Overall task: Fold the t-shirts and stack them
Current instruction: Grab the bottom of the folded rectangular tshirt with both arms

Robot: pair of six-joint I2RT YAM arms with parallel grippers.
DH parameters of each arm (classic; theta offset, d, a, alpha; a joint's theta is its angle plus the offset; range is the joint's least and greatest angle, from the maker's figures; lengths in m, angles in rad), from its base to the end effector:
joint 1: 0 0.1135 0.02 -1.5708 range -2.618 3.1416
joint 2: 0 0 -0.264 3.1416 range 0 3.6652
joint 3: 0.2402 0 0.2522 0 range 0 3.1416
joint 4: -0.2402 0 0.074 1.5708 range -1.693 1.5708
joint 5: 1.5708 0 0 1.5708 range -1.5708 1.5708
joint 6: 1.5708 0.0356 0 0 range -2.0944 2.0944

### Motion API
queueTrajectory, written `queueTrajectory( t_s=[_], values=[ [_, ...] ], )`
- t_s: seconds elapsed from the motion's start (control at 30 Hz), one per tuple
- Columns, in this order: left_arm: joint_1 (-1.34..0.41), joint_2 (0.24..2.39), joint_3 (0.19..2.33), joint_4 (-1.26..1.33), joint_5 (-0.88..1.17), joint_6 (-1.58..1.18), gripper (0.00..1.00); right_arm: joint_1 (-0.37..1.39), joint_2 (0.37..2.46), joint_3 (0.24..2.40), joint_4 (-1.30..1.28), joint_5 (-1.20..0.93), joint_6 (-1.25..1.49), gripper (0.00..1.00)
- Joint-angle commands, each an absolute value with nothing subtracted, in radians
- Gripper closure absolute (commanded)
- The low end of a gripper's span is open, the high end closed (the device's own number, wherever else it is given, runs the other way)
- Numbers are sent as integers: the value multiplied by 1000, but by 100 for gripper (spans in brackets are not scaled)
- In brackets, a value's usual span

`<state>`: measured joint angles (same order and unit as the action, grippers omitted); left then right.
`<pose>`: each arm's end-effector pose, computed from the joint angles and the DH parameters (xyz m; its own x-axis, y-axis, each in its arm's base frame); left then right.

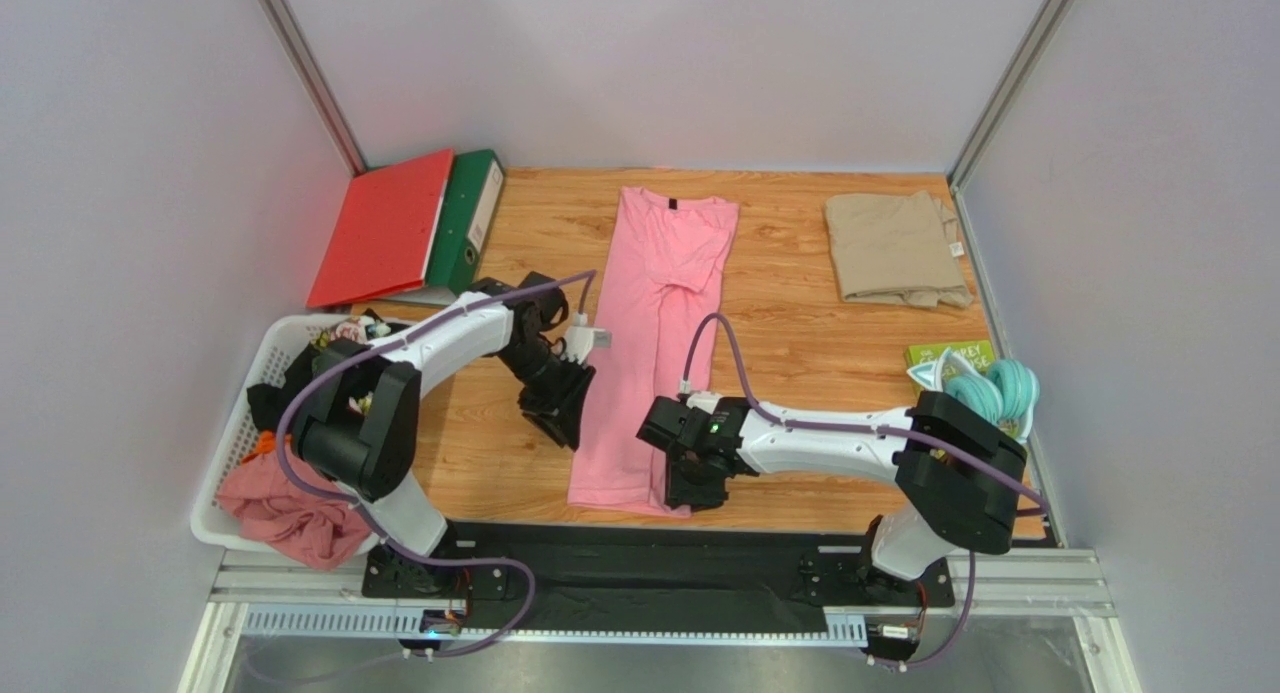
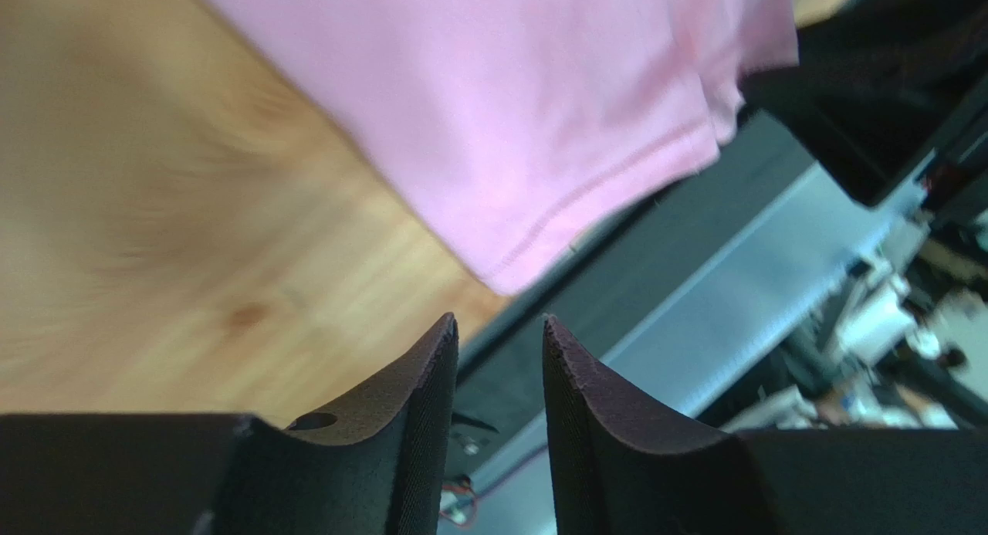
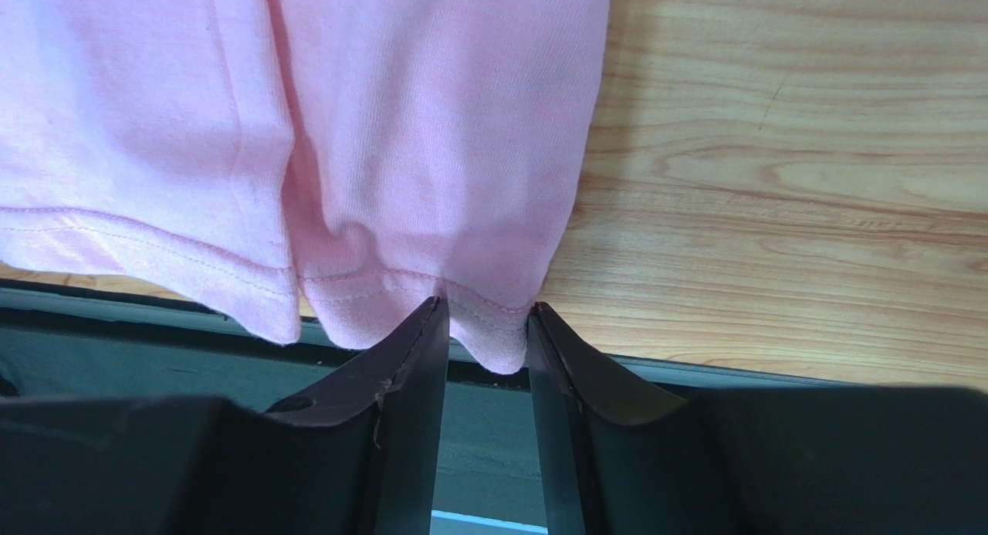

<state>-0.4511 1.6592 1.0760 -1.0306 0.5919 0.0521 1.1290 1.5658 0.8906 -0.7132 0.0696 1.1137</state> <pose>0.2401 -0.1384 0.1882 -0.8802 0.4744 0.0139 0.3866 0.7336 -0.5589 0.1165 0.2405 0.1635 -0.9899 0.0006 -0.1414 -0.0183 0.9910 0.1326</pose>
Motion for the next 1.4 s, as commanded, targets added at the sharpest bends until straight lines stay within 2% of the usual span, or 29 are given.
queueTrajectory(
  t_s=[0.0, 0.03, 0.13, 0.27, 0.4, 0.5, 0.53, 0.57, 0.63, 0.67, 0.7, 0.83, 1.1, 1.27, 1.37],
  values=[
    [-345, 1525, 1117, -898, 479, 87, 60, 1124, 1543, 899, -706, 84, 1114, 63],
    [-336, 1484, 1103, -850, 380, 127, 60, 1124, 1549, 902, -706, 84, 1111, 63],
    [-292, 1323, 1026, -697, 298, 158, 59, 1123, 1560, 910, -704, 84, 1104, 63],
    [-220, 1168, 919, -597, 307, 187, 58, 1123, 1568, 916, -699, 81, 1101, 63],
    [-106, 1103, 878, -591, 330, 241, 55, 1123, 1568, 914, -695, 90, 1101, 63],
    [-3, 1072, 856, -597, 307, 332, 47, 1120, 1565, 913, -695, 95, 1101, 63],
    [55, 1072, 854, -606, 339, 353, 38, 1120, 1563, 916, -695, 97, 1101, 63],
    [148, 1077, 857, -639, 366, 368, 34, 1120, 1560, 916, -695, 100, 1100, 63],
    [225, 1097, 864, -713, 443, 432, 25, 1120, 1555, 919, -696, 100, 1098, 63],
    [266, 1120, 867, -738, 449, 458, 24, 1120, 1549, 919, -698, 104, 1097, 63],
    [273, 1130, 867, -762, 452, 504, 23, 1118, 1546, 917, -699, 107, 1097, 63],
    [278, 1039, 769, -839, 511, 619, 37, 1115, 1528, 905, -701, 107, 1101, 63],
    [230, 798, 585, -940, 445, 805, 36, 1100, 1505, 888, -698, 109, 1095, 63],
    [51, 871, 621, -905, 388, 686, 37, 1092, 1508, 890, -693, 101, 1094, 63],
    [12, 940, 742, -913, 442, 609, 37, 1091, 1508, 891, -687, 100, 1100, 63]
  ],
)
